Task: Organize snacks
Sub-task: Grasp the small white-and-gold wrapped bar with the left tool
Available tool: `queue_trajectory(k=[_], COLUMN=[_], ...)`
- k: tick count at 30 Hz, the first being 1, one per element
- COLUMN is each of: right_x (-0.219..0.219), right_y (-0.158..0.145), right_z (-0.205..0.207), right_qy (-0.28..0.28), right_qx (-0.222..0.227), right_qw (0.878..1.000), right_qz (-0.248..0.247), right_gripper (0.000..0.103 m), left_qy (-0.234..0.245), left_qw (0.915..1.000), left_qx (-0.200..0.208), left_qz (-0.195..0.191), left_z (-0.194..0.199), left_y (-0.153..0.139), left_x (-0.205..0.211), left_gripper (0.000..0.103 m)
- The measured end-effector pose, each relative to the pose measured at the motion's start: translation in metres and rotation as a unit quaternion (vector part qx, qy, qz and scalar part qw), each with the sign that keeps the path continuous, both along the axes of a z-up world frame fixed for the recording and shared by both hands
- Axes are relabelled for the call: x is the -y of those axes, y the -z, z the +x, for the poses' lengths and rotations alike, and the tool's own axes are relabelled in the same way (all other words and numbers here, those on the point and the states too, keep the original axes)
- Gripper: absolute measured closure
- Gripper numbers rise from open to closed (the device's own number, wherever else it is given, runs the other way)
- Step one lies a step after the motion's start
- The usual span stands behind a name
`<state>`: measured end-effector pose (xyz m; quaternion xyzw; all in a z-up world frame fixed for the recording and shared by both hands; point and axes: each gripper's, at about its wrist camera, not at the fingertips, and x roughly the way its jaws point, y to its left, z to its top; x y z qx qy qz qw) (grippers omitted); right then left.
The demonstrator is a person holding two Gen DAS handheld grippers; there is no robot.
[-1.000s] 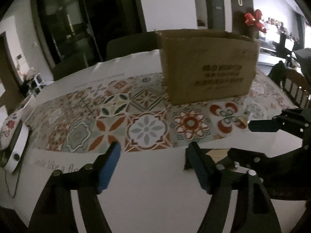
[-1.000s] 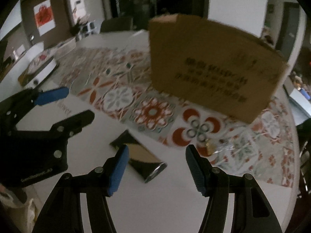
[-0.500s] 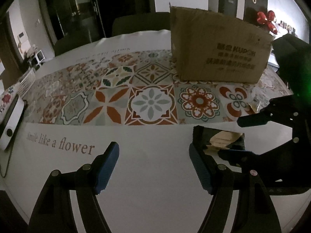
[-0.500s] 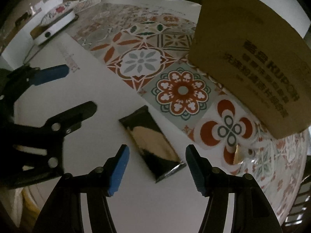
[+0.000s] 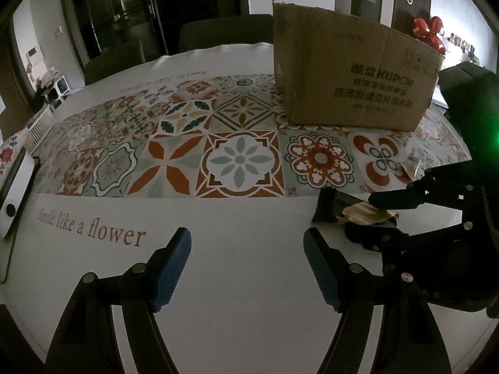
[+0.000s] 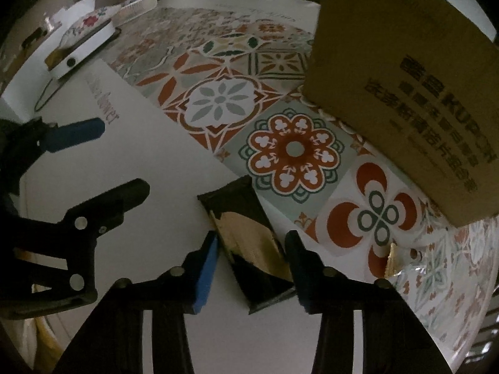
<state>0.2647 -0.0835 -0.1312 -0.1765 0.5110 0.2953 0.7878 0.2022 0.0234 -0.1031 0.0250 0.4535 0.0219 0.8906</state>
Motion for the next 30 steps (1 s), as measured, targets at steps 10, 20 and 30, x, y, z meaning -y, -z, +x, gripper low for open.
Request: queue_trajectory(k=[10, 20, 30], right_x=[0.023, 0.074, 0.122], right_y=[-0.012, -0.036, -0.046], right_z=[-0.012, -0.028, -0.037], right_qy=[0.08, 0.226, 0.33], right_qx=[0.028, 0.093, 0.13], right_qw=[0.996, 0.967, 0.932], right_qz=[0.041, 0.066, 0.069], right_gripper=[0.066, 0.066, 0.066], left_qy=[0.018, 0.108, 0.2], left_qw=[0.9997, 0.9929, 0.9771], left_qx=[0.015, 0.035, 0.031], left_qz=[-0.005, -0.034, -0.066], left_z=[-0.001, 0.011, 0.038], left_y=[-0.008, -0.027, -0.029], left_x=[0.007, 0.038, 0.082], left_gripper=[0.029, 0.029, 0.029])
